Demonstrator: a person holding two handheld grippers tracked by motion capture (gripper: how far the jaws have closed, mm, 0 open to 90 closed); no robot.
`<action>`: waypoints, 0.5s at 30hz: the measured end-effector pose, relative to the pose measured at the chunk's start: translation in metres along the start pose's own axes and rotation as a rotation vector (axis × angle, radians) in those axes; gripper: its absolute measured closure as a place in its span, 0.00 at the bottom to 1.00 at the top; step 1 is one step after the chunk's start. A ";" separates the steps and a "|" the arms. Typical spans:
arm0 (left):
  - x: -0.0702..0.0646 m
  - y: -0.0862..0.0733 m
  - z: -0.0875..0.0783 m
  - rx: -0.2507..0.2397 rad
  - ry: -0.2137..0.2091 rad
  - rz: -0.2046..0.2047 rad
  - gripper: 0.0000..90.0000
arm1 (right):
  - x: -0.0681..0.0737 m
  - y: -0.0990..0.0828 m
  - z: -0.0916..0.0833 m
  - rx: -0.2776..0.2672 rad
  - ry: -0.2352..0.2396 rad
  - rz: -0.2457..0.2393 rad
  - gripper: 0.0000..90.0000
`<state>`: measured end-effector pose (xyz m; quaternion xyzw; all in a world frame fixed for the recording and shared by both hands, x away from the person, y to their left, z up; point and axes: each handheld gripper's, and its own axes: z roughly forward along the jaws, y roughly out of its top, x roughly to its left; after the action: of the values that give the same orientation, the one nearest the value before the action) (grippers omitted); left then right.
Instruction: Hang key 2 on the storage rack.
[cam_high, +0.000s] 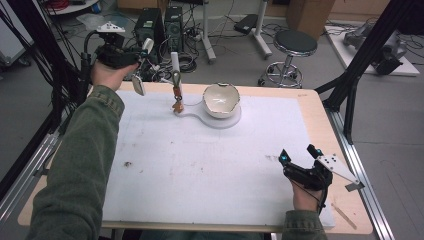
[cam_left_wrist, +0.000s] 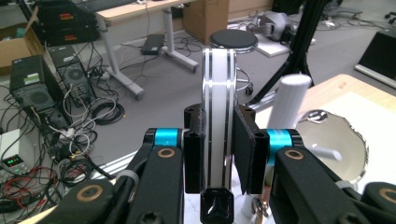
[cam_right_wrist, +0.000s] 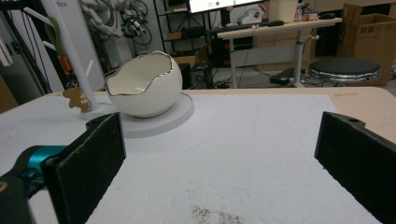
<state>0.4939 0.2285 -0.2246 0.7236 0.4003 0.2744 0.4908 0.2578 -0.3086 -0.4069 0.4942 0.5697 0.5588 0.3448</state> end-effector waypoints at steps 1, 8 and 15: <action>0.000 0.001 0.001 0.002 0.003 0.000 0.83 | 0.000 0.000 0.000 0.002 0.000 0.003 0.01; -0.004 -0.002 0.017 0.014 0.043 0.015 0.83 | -0.001 0.000 -0.001 0.000 0.000 0.001 0.01; -0.013 -0.008 0.039 0.037 0.054 0.012 0.83 | -0.001 -0.001 -0.001 0.003 0.000 0.001 0.01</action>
<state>0.5150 0.2001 -0.2466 0.7272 0.4140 0.2896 0.4647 0.2569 -0.3099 -0.4075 0.4952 0.5704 0.5579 0.3438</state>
